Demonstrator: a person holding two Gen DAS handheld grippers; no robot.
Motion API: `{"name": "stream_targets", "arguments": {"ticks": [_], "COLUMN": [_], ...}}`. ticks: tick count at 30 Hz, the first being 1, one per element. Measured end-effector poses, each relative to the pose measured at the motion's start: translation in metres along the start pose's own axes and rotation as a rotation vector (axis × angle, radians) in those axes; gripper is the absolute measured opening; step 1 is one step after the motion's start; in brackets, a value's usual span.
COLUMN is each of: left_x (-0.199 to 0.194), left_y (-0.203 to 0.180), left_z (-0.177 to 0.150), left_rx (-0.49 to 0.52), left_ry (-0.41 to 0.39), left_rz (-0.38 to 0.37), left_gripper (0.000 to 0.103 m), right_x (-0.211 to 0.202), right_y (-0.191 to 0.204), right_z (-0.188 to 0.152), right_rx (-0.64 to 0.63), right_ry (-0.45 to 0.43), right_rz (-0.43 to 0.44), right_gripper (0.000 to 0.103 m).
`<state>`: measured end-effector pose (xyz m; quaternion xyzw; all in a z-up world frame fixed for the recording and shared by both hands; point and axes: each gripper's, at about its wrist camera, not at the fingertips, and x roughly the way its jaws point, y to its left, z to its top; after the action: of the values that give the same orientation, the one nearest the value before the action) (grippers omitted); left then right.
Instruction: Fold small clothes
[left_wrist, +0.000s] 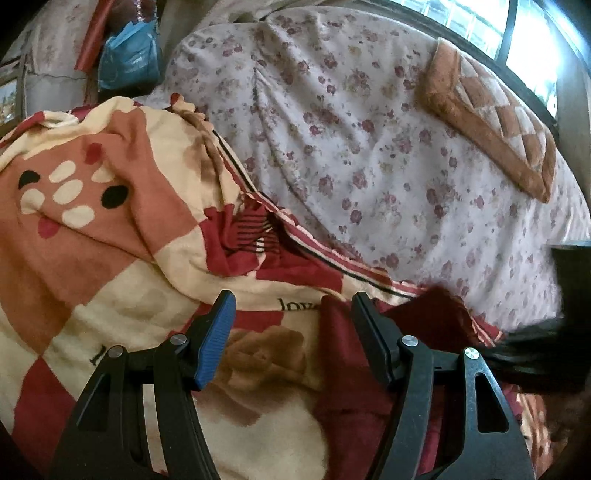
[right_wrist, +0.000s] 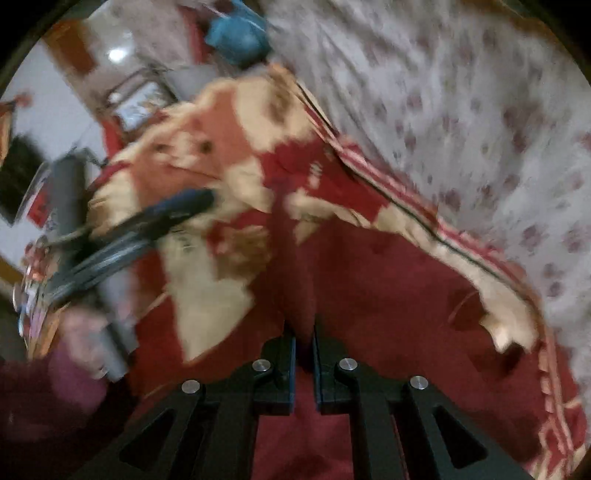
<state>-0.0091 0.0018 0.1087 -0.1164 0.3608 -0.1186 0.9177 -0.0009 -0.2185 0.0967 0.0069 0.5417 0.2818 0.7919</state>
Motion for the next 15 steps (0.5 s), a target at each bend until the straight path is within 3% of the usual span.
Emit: {"name": "stream_targets", "arguments": {"ticks": [3, 5, 7, 13, 15], "left_x": [0.01, 0.02, 0.027, 0.046, 0.053], "left_y": [-0.006, -0.012, -0.014, -0.027, -0.031], "left_z": [-0.001, -0.002, -0.004, -0.01, -0.013], "left_rx": [0.046, 0.076, 0.083, 0.069, 0.057], "left_ry": [0.015, 0.042, 0.064, 0.14, 0.159], "left_rz": [0.007, 0.008, -0.001, -0.092, -0.075], "left_gripper": [0.065, 0.065, 0.065, 0.065, 0.065], "right_x": [0.046, 0.065, 0.064, -0.02, -0.052], "right_y": [-0.027, -0.044, -0.057, -0.074, -0.071], "right_z": [0.021, 0.028, 0.029, -0.011, -0.035], "right_rx": [0.015, 0.033, 0.087, 0.25, 0.276], "right_ry": [-0.005, -0.018, -0.02, -0.171, -0.209], "right_rz": [-0.12, -0.246, -0.322, -0.254, -0.245], "right_gripper": [0.006, 0.008, 0.026, 0.047, 0.047]}}
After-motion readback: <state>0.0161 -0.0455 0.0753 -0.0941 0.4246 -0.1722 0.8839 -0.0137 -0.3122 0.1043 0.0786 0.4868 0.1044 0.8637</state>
